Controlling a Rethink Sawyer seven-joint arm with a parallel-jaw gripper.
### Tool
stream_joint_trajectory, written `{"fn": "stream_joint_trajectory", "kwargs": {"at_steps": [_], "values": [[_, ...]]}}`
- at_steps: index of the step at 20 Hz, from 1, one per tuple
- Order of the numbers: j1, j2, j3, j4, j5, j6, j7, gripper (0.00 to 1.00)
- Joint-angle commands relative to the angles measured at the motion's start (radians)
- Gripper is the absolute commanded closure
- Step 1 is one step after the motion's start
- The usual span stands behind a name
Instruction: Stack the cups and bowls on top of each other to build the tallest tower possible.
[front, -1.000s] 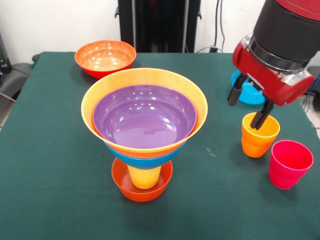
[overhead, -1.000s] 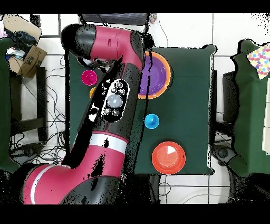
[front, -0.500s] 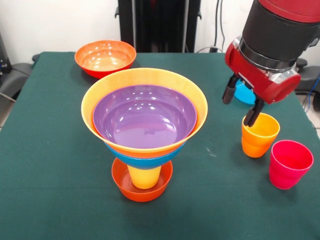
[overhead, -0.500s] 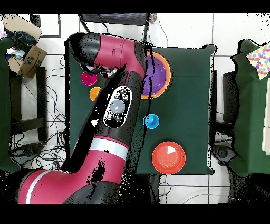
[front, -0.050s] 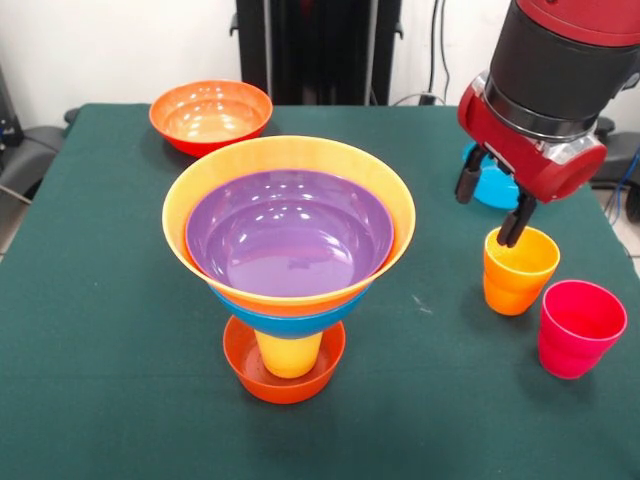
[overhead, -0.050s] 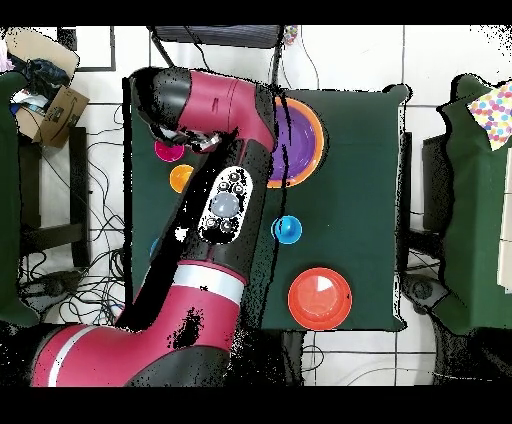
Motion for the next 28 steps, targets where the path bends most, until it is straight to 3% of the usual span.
{"fn": "stream_joint_trajectory", "kwargs": {"at_steps": [1, 15, 28], "values": [[-0.003, -0.005, 0.163, 0.123, -0.08, -0.11, -0.158, 0.0], [-0.019, 0.023, 0.198, 0.115, -0.109, -0.165, -0.159, 0.0], [-0.001, 0.004, 0.151, 0.103, -0.163, -0.026, -0.129, 0.0]]}}
